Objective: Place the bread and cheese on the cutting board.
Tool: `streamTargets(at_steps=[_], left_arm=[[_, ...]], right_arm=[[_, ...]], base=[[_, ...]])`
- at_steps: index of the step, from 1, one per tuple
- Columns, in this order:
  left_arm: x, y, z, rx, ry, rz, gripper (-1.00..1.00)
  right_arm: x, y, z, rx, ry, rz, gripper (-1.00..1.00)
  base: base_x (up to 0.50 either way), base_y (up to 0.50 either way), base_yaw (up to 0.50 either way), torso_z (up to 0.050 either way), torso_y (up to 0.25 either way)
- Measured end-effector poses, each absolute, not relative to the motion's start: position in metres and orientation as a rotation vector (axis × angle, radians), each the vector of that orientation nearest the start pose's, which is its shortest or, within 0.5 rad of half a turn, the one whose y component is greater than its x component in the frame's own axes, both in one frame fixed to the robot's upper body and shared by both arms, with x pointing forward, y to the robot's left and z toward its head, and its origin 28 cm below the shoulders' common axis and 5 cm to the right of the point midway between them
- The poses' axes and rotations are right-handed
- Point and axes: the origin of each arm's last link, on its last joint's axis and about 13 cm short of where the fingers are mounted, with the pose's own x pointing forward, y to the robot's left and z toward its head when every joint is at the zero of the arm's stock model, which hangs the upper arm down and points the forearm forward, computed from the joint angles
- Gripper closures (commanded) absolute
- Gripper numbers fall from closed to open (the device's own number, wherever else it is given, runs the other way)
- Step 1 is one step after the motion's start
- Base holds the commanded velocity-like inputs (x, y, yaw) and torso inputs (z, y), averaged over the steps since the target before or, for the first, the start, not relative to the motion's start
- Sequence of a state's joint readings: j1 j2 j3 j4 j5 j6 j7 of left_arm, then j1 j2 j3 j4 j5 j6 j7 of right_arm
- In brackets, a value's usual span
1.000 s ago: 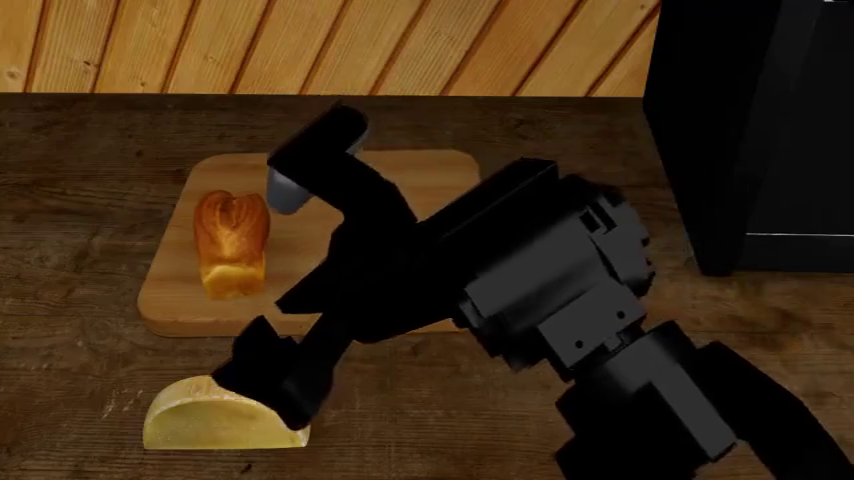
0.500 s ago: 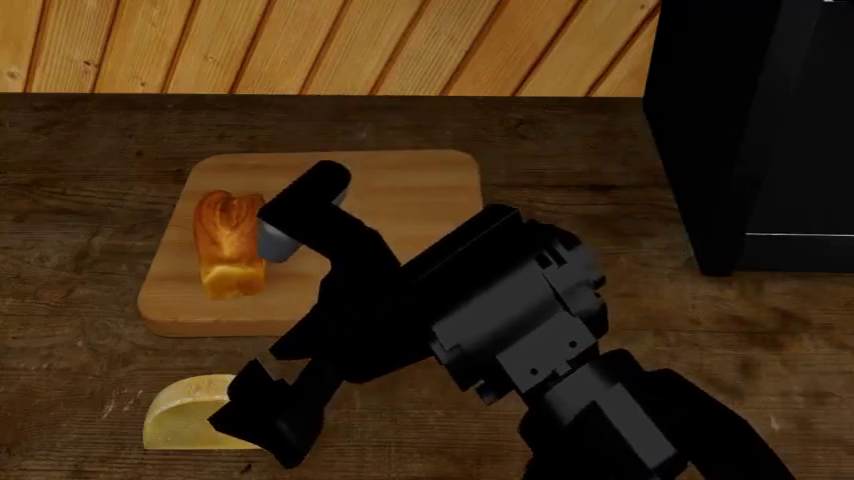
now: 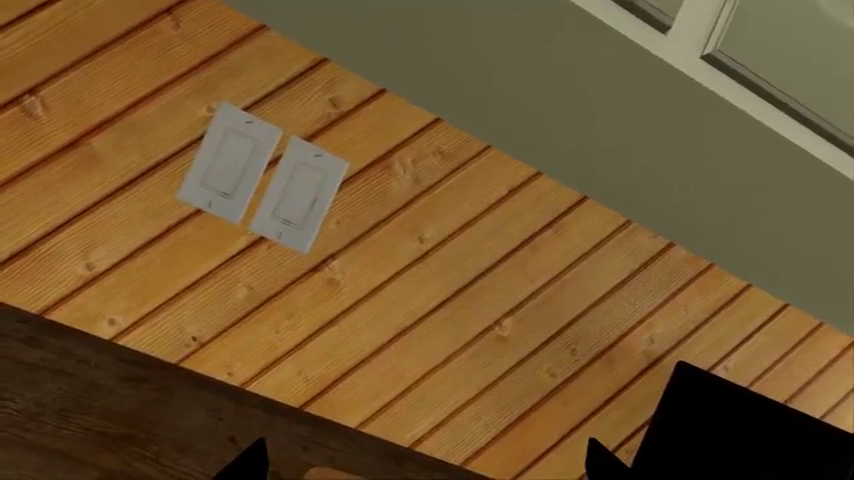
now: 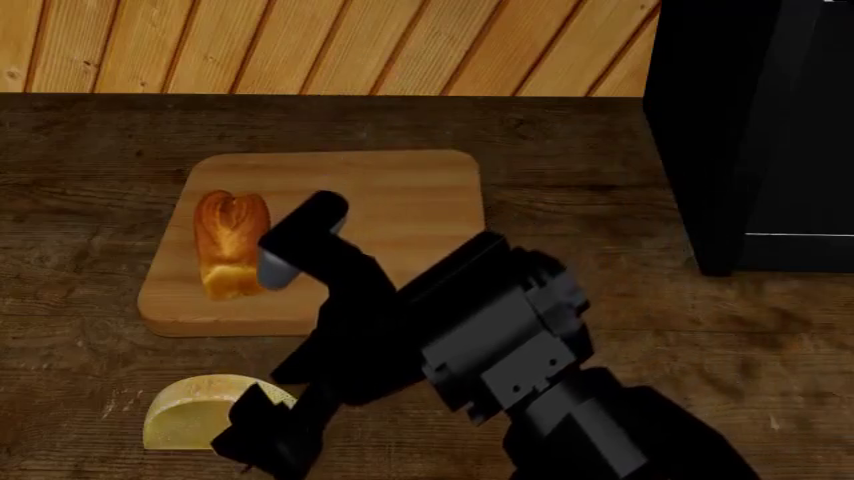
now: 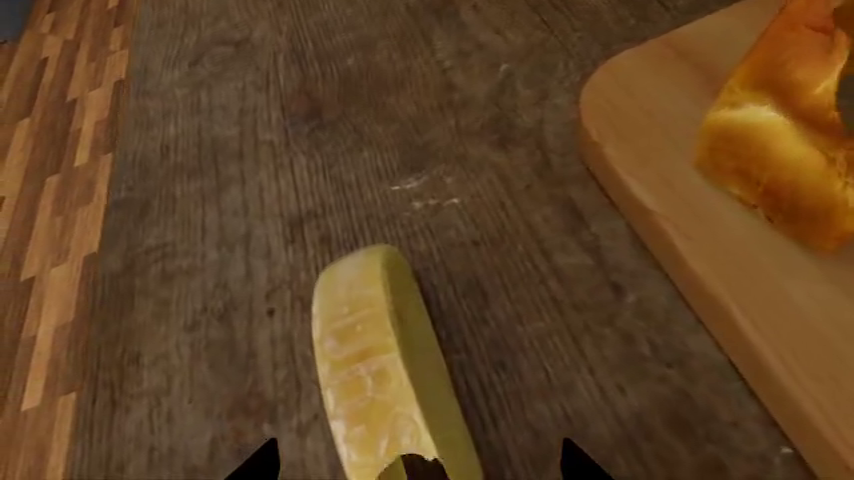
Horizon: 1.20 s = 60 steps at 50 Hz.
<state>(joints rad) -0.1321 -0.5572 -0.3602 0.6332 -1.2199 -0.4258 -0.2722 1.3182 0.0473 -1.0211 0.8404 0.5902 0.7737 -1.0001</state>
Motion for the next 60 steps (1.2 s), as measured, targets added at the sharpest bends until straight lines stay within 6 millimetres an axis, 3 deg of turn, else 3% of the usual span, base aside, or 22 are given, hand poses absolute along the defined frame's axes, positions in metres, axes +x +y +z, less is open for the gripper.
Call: streamTargets(at_steps=[4, 5, 26, 42, 60], left_arm=[[0.193, 0.297, 0.197, -0.466, -0.325, -0.133, -1.0], [0.193, 0.297, 0.197, -0.466, -0.325, -0.133, -1.0], [0.194, 0.296, 0.196, -0.468, -0.322, -0.136, -1.0], [0.192, 0.296, 0.197, -0.469, -0.325, -0.138, -1.0], [0.192, 0.296, 0.198, -0.471, -0.329, -0.14, -1.0]], right_arm=[[0.397, -0.039, 0.181, -0.248, 0.745, 1.314, -1.0], [0.397, -0.039, 0.18, -0.247, 0.746, 1.314, 1.0], [0.393, -0.037, 0.181, -0.29, 0.729, 1.323, 1.0], [0.373, -0.041, 0.215, -0.374, 0.61, 1.312, 1.0], [0.366, -0.071, 0.254, -0.387, 0.541, 1.124, 1.0]], base=[[0.0, 0.0, 0.0, 0.0, 0.0], [0.0, 0.0, 0.0, 0.0, 0.0], [0.0, 0.0, 0.0, 0.0, 0.0], [0.0, 0.0, 0.0, 0.0, 0.0], [0.0, 0.0, 0.0, 0.0, 0.0]])
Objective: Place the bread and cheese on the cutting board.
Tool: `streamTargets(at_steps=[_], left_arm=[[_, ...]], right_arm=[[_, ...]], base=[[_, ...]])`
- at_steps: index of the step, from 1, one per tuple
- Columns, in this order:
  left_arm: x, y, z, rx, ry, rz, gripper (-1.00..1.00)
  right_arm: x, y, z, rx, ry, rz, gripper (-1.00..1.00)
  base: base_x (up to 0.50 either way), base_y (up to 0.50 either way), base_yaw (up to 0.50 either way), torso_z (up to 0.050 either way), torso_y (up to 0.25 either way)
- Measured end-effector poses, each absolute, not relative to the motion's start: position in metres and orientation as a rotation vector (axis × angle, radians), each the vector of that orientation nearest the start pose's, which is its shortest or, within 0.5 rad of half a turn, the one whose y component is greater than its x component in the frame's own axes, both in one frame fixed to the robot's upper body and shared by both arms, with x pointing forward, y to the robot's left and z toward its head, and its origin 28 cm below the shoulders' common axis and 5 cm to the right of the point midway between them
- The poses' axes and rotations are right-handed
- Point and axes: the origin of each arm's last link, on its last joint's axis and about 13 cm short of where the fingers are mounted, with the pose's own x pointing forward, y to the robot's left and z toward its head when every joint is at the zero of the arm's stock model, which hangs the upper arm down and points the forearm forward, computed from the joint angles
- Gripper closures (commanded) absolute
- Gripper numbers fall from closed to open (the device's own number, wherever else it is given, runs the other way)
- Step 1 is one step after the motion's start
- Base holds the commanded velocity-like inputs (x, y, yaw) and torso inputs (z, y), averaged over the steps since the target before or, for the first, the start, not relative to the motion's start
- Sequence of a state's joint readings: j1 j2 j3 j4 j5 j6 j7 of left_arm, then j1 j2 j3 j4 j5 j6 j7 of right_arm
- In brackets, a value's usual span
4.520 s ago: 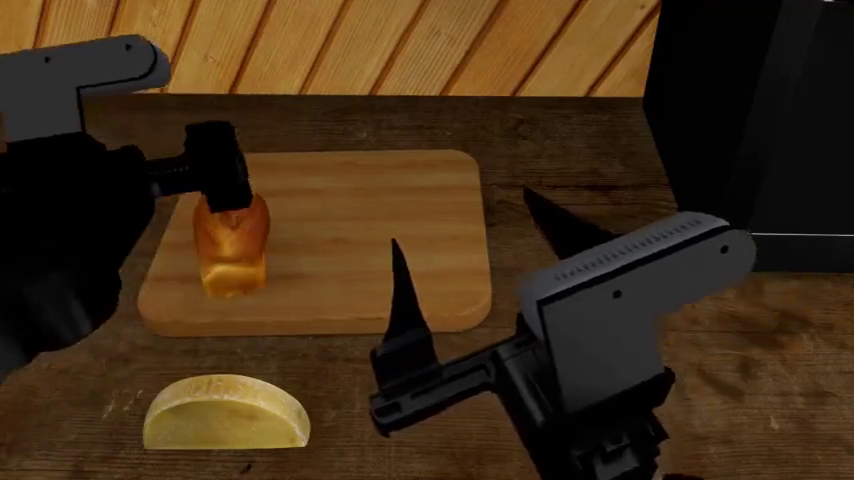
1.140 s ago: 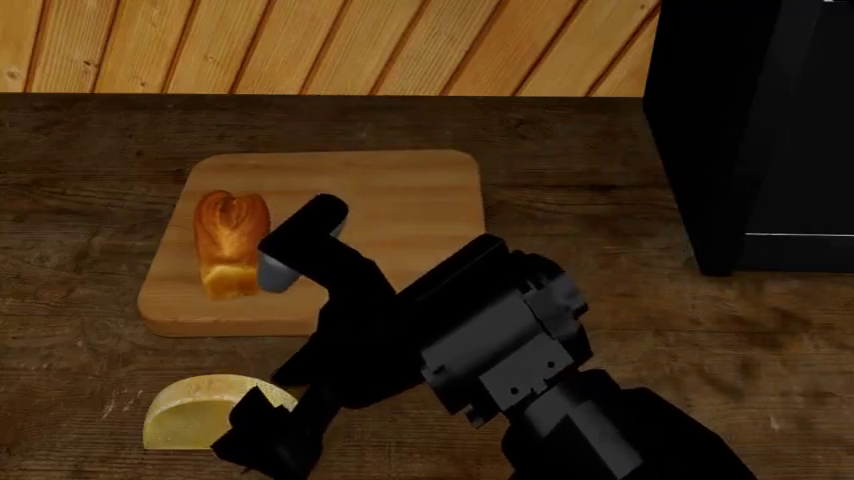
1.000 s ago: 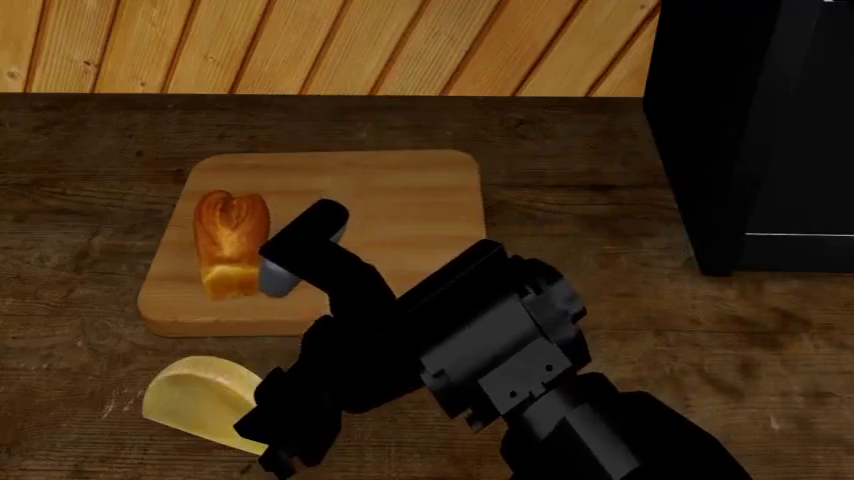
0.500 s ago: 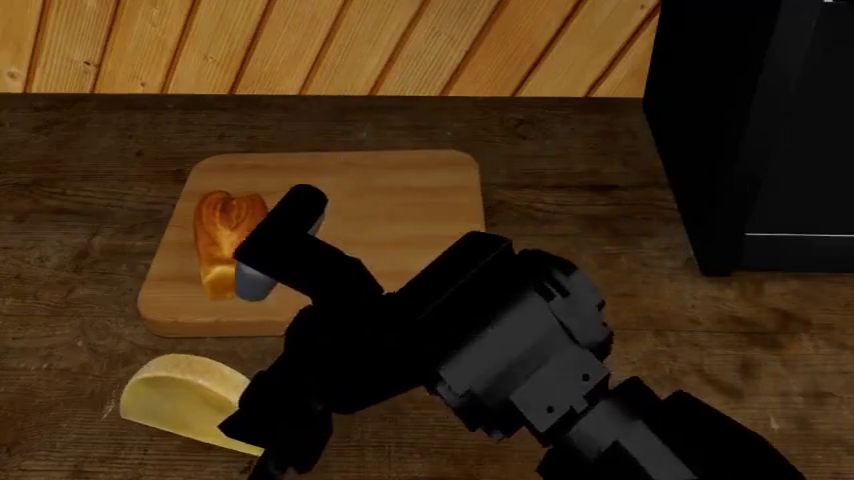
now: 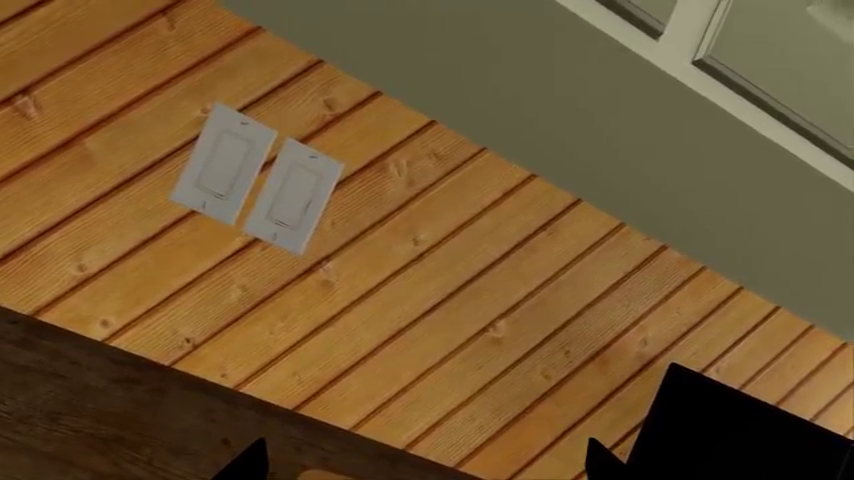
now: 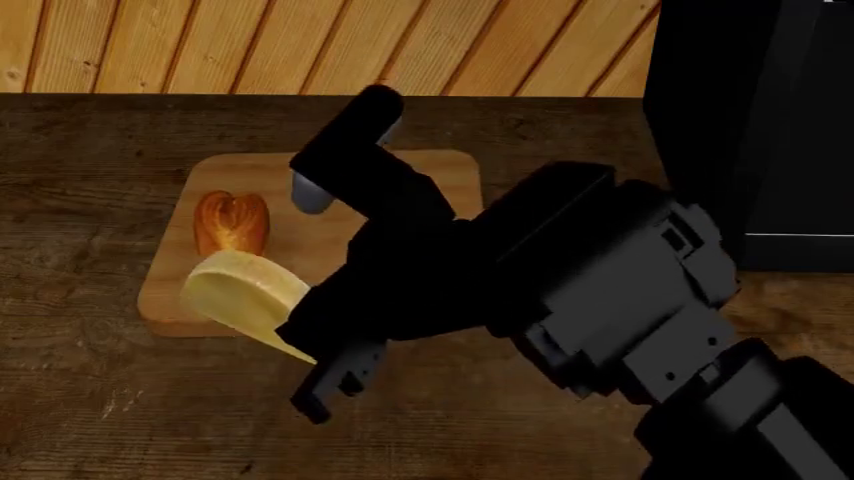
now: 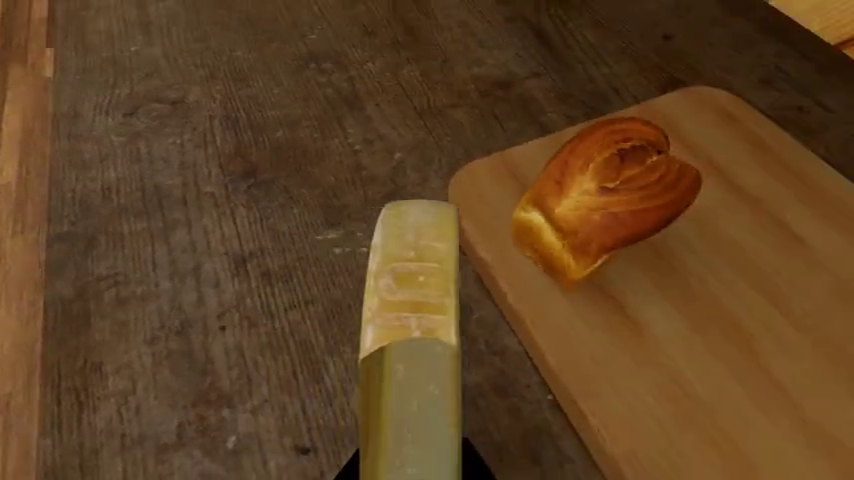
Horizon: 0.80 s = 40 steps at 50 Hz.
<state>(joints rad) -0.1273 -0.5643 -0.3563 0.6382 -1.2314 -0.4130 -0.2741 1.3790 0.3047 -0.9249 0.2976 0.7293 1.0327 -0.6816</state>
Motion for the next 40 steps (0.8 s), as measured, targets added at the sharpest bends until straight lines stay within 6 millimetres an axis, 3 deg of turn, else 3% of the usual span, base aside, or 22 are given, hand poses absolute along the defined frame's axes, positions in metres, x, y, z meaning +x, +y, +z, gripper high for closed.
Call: streamTargets(at_steps=[22, 40], left_arm=[[0.191, 0.295, 0.197, -0.472, -0.328, -0.142, -1.0], [0.191, 0.297, 0.198, -0.475, -0.329, -0.137, -1.0]], right_arm=[[0.383, -0.1, 0.289, -0.286, 0.41, 0.79, 1.0], [0.417, -0.104, 0.286, -0.17, 0.43, 0.61, 1.0]], base=[[0.0, 0.0, 0.0, 0.0, 0.0], [0.0, 0.0, 0.0, 0.0, 0.0]])
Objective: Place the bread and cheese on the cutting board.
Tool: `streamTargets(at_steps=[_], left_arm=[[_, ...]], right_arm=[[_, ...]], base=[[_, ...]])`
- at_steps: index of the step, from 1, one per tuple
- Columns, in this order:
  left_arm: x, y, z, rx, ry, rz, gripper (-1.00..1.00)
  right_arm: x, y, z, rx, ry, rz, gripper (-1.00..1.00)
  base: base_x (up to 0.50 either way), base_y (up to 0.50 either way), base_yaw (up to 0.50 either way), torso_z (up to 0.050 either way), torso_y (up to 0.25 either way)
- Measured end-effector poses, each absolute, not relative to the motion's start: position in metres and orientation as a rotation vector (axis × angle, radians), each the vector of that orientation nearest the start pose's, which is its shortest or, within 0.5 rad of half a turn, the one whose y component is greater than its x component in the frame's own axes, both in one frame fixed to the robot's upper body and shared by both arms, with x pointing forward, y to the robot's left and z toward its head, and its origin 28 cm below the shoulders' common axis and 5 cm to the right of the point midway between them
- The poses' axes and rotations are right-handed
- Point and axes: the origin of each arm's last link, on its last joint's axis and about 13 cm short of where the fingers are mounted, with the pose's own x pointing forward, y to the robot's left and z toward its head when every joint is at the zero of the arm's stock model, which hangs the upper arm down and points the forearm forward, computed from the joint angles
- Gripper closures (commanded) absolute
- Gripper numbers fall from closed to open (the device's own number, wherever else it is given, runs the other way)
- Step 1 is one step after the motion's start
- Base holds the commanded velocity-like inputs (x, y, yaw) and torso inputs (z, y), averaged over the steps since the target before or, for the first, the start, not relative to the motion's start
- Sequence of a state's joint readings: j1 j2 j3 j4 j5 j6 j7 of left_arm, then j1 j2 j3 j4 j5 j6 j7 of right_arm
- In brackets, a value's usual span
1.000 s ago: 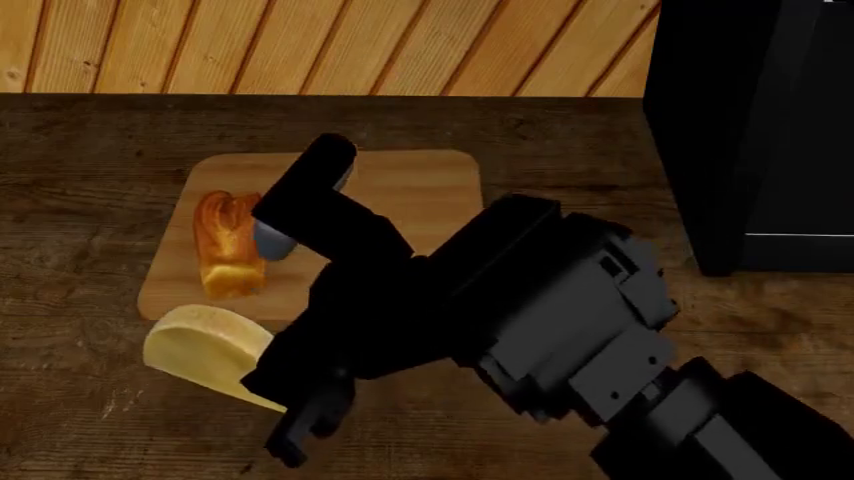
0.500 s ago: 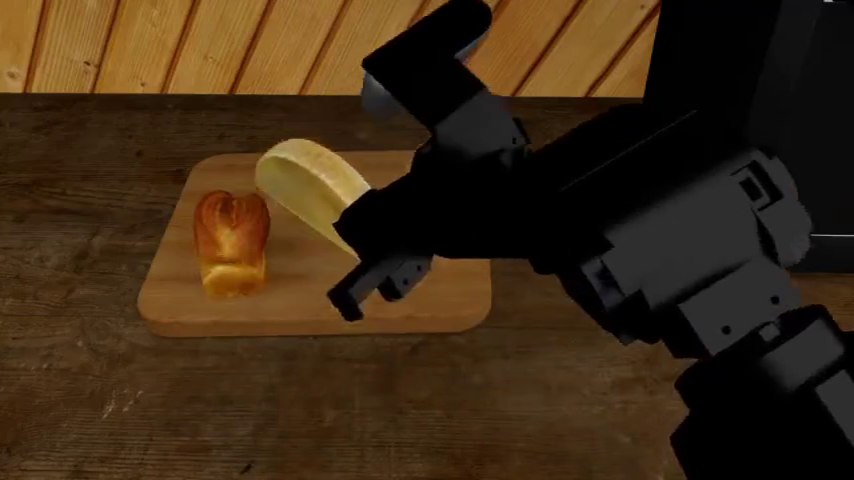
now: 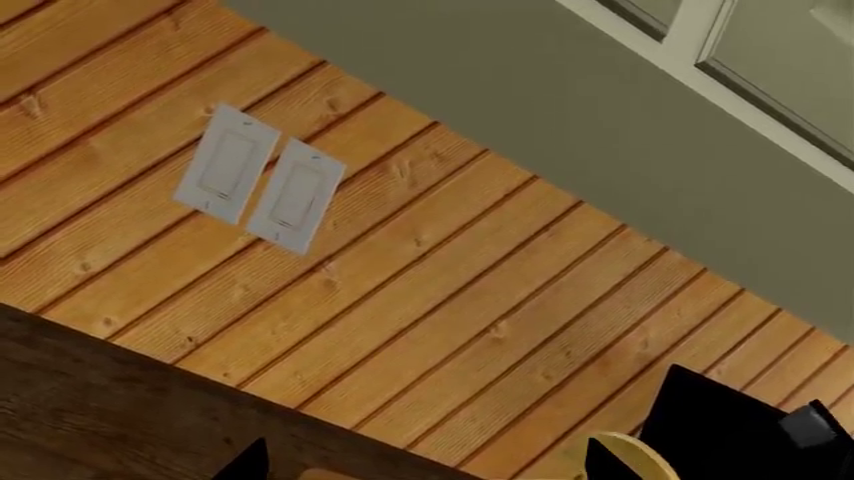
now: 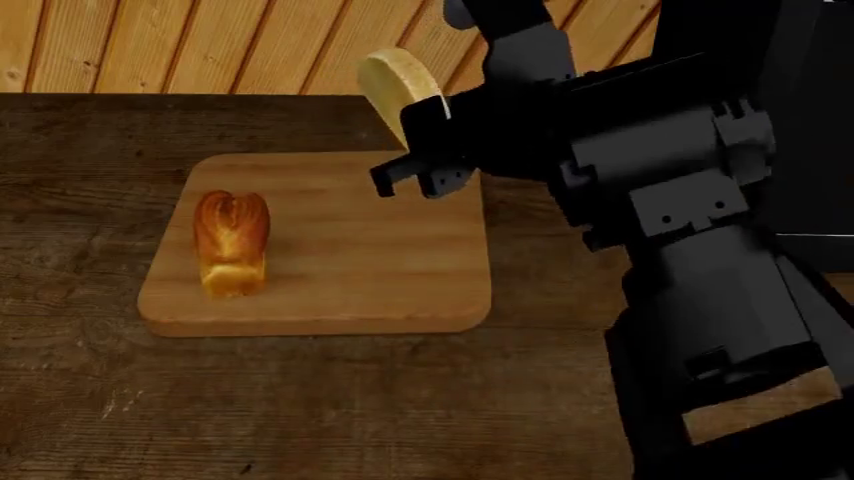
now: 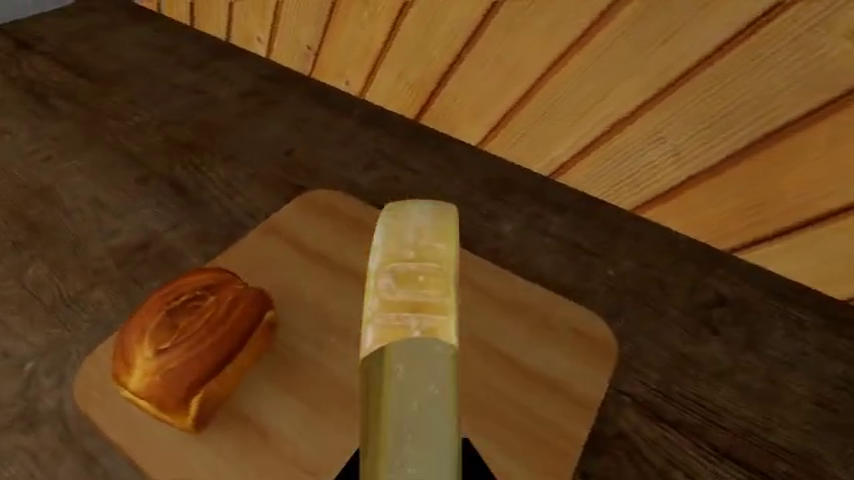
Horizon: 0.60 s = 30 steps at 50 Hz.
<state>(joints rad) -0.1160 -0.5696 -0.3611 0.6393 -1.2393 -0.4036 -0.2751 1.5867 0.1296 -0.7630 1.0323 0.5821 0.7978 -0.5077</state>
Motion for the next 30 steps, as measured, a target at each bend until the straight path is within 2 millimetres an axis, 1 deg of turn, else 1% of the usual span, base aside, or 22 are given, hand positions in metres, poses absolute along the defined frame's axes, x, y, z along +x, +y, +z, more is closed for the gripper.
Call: streamTargets(at_steps=[13, 30], left_arm=[[0.191, 0.298, 0.198, -0.477, -0.329, -0.133, -1.0], [0.19, 0.298, 0.198, -0.482, -0.328, -0.133, -1.0]], right_arm=[[0.422, -0.099, 0.265, -0.129, 0.487, 0.552, 1.0], [0.418, -0.091, 0.23, -0.1, 0.602, 0.544, 1.0]], base=[[0.0, 0.0, 0.0, 0.0, 0.0], [0.0, 0.0, 0.0, 0.0, 0.0]])
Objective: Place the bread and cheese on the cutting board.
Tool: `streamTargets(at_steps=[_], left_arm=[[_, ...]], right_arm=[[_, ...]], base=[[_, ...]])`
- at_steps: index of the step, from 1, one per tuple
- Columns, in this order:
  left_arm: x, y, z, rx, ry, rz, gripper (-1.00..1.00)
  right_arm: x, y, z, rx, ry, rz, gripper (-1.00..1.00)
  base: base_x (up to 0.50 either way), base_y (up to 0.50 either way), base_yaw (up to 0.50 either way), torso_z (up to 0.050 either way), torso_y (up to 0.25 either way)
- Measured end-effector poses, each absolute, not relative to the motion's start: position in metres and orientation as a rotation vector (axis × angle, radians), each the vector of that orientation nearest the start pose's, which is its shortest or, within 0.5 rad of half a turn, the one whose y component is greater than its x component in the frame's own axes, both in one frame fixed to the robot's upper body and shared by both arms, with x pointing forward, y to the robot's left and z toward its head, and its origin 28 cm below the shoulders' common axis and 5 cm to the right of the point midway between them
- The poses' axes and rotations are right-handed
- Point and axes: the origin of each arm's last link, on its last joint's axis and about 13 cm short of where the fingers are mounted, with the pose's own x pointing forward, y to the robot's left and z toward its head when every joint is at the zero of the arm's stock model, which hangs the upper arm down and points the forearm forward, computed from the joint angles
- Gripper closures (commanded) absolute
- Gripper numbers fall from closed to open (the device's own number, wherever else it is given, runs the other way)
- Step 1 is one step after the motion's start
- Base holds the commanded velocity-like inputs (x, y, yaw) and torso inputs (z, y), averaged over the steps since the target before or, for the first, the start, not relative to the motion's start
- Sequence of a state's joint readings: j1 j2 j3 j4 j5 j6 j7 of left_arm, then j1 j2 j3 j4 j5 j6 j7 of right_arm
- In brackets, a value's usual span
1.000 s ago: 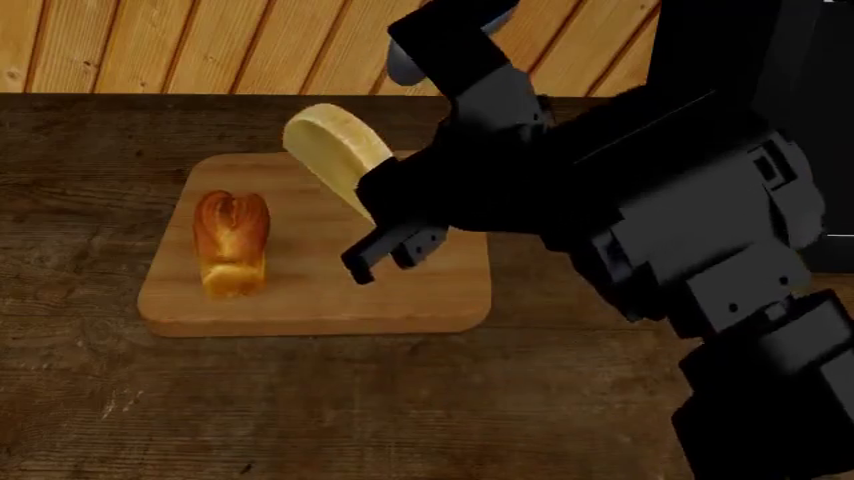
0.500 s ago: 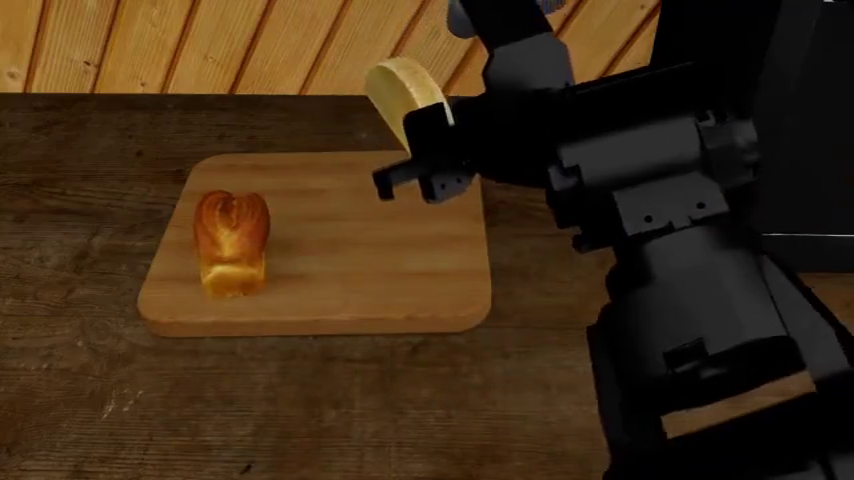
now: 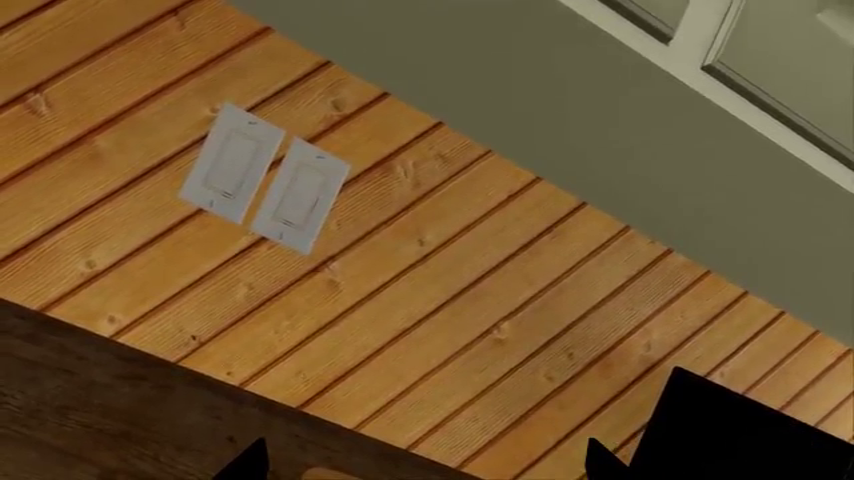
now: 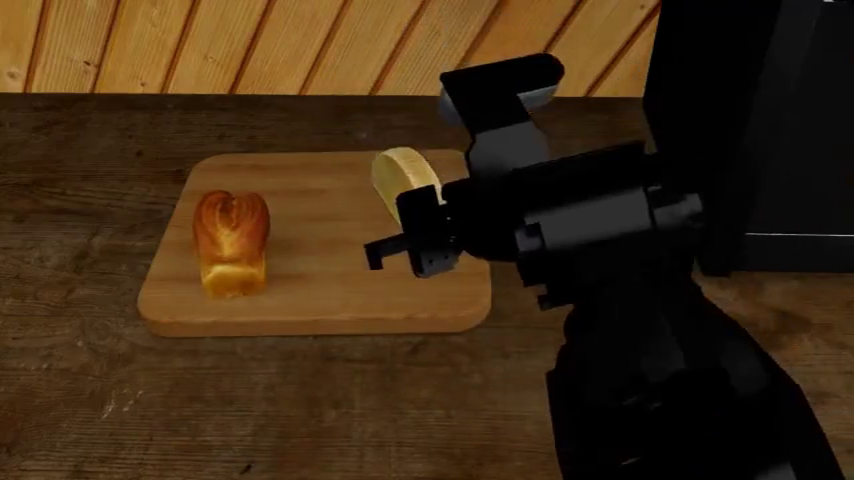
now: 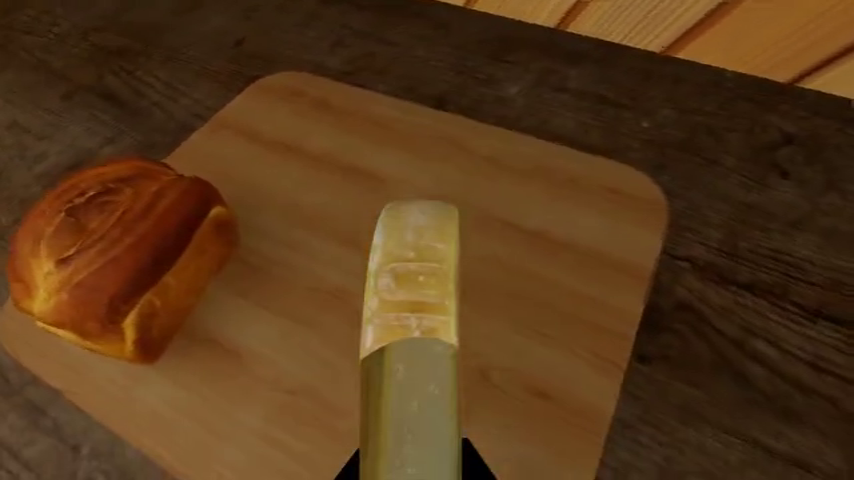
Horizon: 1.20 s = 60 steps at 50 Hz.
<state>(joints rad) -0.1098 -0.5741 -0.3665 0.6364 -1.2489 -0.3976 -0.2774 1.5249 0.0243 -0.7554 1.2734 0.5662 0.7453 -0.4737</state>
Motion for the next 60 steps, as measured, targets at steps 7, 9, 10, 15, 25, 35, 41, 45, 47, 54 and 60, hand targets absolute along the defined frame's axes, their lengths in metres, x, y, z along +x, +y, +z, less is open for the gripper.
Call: streamTargets(at_steps=[7, 9, 10, 15, 25, 35, 41, 45, 47, 54, 60], left_arm=[[0.19, 0.299, 0.197, -0.484, -0.328, -0.132, -1.0], [0.19, 0.299, 0.197, -0.485, -0.328, -0.132, -1.0], [0.19, 0.299, 0.197, -0.485, -0.328, -0.132, -1.0], [0.19, 0.3, 0.197, -0.486, -0.329, -0.131, -1.0], [0.19, 0.3, 0.197, -0.487, -0.33, -0.131, -1.0], [0.19, 0.3, 0.197, -0.488, -0.331, -0.129, -1.0], [0.19, 0.301, 0.197, -0.489, -0.331, -0.129, -1.0], [0.19, 0.301, 0.197, -0.489, -0.331, -0.129, -1.0], [0.19, 0.301, 0.197, -0.489, -0.331, -0.129, -1.0], [0.189, 0.301, 0.197, -0.49, -0.331, -0.129, -1.0], [0.189, 0.301, 0.197, -0.491, -0.331, -0.13, -1.0]], right_arm=[[0.416, -0.089, 0.22, -0.092, 0.637, 0.549, 1.0], [0.416, -0.088, 0.218, -0.09, 0.644, 0.55, 1.0], [0.416, -0.088, 0.218, -0.089, 0.647, 0.55, 1.0], [0.415, -0.087, 0.214, -0.086, 0.658, 0.551, 1.0], [0.414, -0.086, 0.209, -0.082, 0.67, 0.554, 1.0], [0.413, -0.086, 0.204, -0.079, 0.684, 0.556, 1.0], [0.412, -0.086, 0.202, -0.079, 0.691, 0.555, 1.0], [0.412, -0.086, 0.201, -0.08, 0.696, 0.554, 1.0], [0.412, -0.086, 0.2, -0.081, 0.698, 0.553, -1.0], [0.412, -0.086, 0.2, -0.085, 0.7, 0.552, -1.0], [0.412, -0.086, 0.199, -0.085, 0.7, 0.551, -1.0]], base=[[0.0, 0.0, 0.0, 0.0, 0.0], [0.0, 0.0, 0.0, 0.0, 0.0], [0.0, 0.0, 0.0, 0.0, 0.0], [0.0, 0.0, 0.0, 0.0, 0.0], [0.0, 0.0, 0.0, 0.0, 0.0], [0.0, 0.0, 0.0, 0.0, 0.0], [0.0, 0.0, 0.0, 0.0, 0.0], [0.0, 0.0, 0.0, 0.0, 0.003], [0.0, 0.0, 0.0, 0.0, 0.0], [0.0, 0.0, 0.0, 0.0, 0.0], [0.0, 0.0, 0.0, 0.0, 0.0]])
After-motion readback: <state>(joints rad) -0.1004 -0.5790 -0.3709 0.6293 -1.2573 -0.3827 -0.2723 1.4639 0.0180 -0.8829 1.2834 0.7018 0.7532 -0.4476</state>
